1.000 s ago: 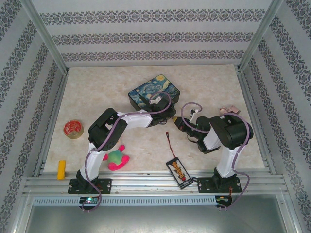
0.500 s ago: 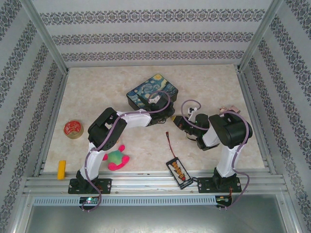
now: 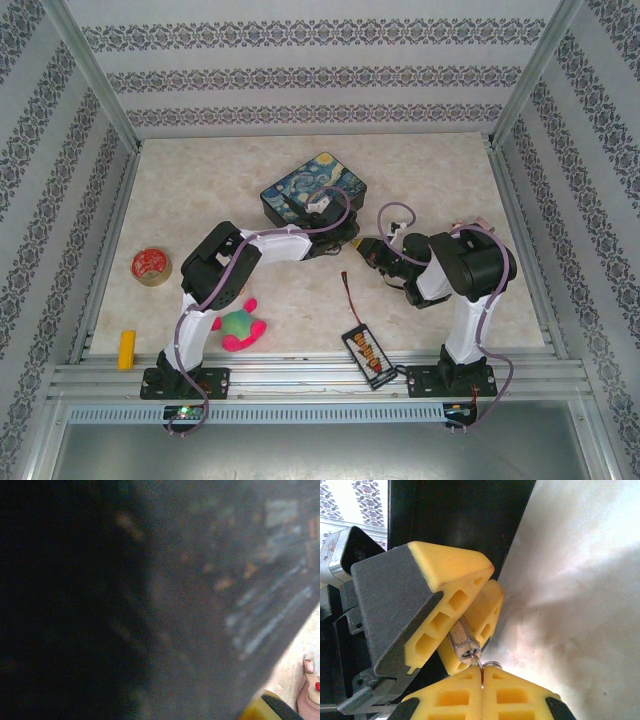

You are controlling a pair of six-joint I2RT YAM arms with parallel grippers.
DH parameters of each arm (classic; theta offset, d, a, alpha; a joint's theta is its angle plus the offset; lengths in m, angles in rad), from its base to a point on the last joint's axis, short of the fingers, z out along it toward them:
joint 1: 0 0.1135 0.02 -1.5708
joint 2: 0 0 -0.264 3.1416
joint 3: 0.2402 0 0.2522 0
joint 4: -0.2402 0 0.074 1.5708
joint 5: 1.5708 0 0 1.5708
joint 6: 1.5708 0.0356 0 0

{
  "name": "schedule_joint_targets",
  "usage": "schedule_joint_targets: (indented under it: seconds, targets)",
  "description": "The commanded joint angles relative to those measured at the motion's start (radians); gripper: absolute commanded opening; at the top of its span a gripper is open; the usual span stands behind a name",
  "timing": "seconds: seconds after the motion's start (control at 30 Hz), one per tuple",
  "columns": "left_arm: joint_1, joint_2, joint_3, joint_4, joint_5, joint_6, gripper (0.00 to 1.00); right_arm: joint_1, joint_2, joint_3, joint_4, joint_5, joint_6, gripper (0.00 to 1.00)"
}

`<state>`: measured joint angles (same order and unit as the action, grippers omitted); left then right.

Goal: Unlock the padlock with the key

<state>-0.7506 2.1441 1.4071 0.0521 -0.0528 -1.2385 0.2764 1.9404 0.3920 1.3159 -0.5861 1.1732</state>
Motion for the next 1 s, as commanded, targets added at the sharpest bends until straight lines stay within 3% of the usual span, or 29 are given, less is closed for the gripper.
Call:
schedule_joint_targets:
  seconds: [0.0, 0.17, 0.4, 0.73, 0.97]
  targets:
    - [-0.027, 0.012, -0.016, -0.106, 0.082, -0.003, 0.17, -0.010, -0.016, 0.039, 0.069, 0.019, 0.021, 0.00]
    - [-0.029, 0.000, 0.006, -0.145, 0.069, 0.046, 0.17, -0.011, -0.036, 0.042, 0.069, 0.016, 0.010, 0.00]
    - [-0.037, -0.017, 0.018, -0.169, 0.060, 0.104, 0.17, -0.009, -0.052, 0.021, 0.069, 0.011, -0.011, 0.11]
    - [-0.052, -0.034, 0.024, -0.204, 0.058, 0.154, 0.17, -0.008, -0.074, -0.042, 0.069, 0.040, -0.043, 0.10]
    - [-0.057, -0.044, 0.020, -0.213, 0.037, 0.163, 0.17, -0.006, -0.072, -0.074, 0.069, 0.056, -0.050, 0.19]
